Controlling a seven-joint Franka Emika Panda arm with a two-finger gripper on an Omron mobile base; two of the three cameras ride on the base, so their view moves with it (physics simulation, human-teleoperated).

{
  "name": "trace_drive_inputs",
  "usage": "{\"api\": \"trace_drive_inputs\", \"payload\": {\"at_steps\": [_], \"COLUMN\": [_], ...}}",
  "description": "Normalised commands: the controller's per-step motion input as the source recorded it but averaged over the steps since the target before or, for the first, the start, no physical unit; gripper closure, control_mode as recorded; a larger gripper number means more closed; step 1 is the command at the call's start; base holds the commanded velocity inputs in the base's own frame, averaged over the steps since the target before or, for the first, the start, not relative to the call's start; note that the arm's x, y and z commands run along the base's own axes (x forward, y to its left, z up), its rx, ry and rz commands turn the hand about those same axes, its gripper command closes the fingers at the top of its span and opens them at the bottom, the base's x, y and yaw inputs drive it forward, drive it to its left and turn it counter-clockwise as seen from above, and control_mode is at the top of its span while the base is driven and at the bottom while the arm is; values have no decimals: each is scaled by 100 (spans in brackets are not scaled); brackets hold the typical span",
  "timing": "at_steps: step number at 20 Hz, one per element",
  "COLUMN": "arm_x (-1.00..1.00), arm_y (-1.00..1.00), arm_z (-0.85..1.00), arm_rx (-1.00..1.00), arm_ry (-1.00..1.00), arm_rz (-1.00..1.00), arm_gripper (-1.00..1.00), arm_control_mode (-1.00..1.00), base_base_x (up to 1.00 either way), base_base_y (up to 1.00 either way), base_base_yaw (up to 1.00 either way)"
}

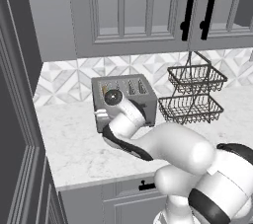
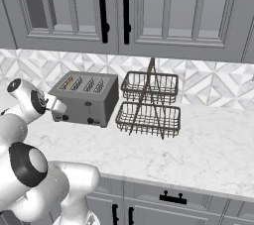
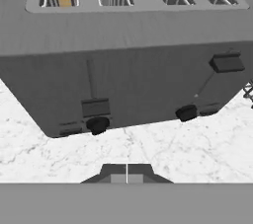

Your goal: Start the toaster. Once the lever pops up, take the bread to the plate on the dining counter.

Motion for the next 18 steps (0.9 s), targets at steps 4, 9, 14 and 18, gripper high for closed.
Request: {"api": "trace_drive_inputs", "payload": {"at_steps": [4,9,14,18], "arm_x": [-18,-2,0,3], "arm_y": [-4,0,1,3], "arm_z": [59,44,44,42], "arm_rx": [1,0,-1,0], "arm_ry": [-10,-11,-11,-4], "arm_rz": [0,0,0,3], "arm_gripper": [100,100,100,100], "arm_control_mode": [-100,-100,-100,-100], "base_base_x": [0,0,0,0], "base_base_y": [0,0,0,0], "base_base_yaw": [0,0,0,0]}}
